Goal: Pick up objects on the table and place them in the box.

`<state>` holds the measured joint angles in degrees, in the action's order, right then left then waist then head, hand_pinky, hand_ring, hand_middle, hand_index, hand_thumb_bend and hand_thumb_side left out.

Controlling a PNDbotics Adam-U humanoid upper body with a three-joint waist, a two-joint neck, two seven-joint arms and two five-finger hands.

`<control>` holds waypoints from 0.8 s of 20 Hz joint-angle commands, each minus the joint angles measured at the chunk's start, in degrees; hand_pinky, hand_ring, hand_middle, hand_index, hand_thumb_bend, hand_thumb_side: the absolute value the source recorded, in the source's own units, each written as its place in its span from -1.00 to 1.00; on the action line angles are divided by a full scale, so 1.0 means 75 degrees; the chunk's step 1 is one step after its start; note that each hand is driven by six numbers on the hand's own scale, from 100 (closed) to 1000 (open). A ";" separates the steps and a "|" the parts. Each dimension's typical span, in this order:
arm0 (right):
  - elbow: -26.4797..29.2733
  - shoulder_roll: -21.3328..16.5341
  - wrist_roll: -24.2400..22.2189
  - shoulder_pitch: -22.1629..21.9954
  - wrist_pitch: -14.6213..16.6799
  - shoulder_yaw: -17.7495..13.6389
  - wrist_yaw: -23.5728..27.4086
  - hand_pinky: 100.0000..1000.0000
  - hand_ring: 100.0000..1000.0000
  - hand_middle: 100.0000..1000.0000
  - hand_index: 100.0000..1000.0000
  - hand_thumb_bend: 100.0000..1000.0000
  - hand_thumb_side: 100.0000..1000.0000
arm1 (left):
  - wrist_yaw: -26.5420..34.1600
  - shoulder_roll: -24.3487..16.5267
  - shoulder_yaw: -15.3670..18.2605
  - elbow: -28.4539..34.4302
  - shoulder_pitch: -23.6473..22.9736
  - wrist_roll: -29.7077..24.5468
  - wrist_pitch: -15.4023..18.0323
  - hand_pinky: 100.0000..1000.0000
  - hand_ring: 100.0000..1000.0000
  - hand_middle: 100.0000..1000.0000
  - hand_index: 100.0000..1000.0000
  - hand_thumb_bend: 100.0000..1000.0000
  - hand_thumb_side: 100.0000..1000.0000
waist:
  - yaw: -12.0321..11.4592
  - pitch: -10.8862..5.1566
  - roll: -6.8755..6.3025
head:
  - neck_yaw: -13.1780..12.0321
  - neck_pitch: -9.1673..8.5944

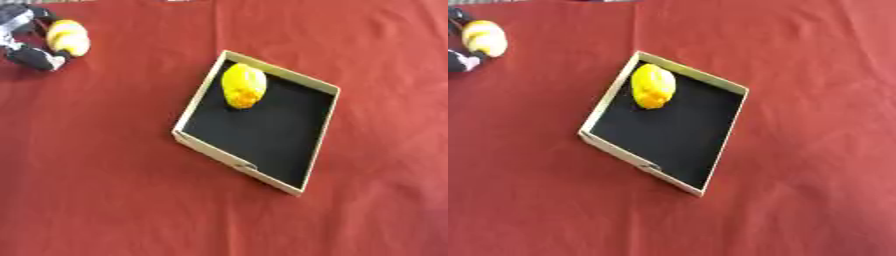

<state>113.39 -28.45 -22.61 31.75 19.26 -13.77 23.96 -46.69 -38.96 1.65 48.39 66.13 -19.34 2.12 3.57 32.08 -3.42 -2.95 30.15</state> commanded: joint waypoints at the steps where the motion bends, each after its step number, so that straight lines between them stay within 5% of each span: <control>1: 0.0160 -0.0090 -0.0071 0.0041 -0.0038 -0.0021 0.0051 0.87 0.80 0.49 0.62 -1.00 0.02 | 0.0034 -0.0206 0.0026 0.0157 0.0188 0.0325 -0.0080 0.45 0.25 0.05 0.38 -1.00 -1.00 | -0.0015 -0.0196 0.0020 | -0.0002 -0.0075; 9: 0.0160 -0.0095 0.0013 -0.0081 -0.0083 -0.0061 0.0078 0.87 0.80 0.49 0.62 -1.00 0.02 | -0.0082 -0.0250 -0.0375 0.1003 -0.0020 0.1635 0.0142 0.34 0.03 -0.17 0.18 -1.00 -1.00 | -0.0168 -0.0436 0.0071 | 0.0162 0.0191; 16: 0.0160 -0.0137 0.0222 -0.0256 -0.0053 -0.0107 0.0138 0.86 0.80 0.49 0.62 -1.00 0.02 | 0.0719 -0.0352 -0.1354 0.3573 -0.0813 0.0951 0.0896 0.37 0.07 -0.11 0.23 -1.00 -1.00 | -0.0439 -0.0917 0.0163 | 0.0383 0.0664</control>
<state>113.39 -28.37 -21.42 29.60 18.80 -13.98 24.53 -42.65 -39.39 -7.48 70.68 59.40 -11.03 7.91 0.22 26.88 -2.30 -0.40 34.58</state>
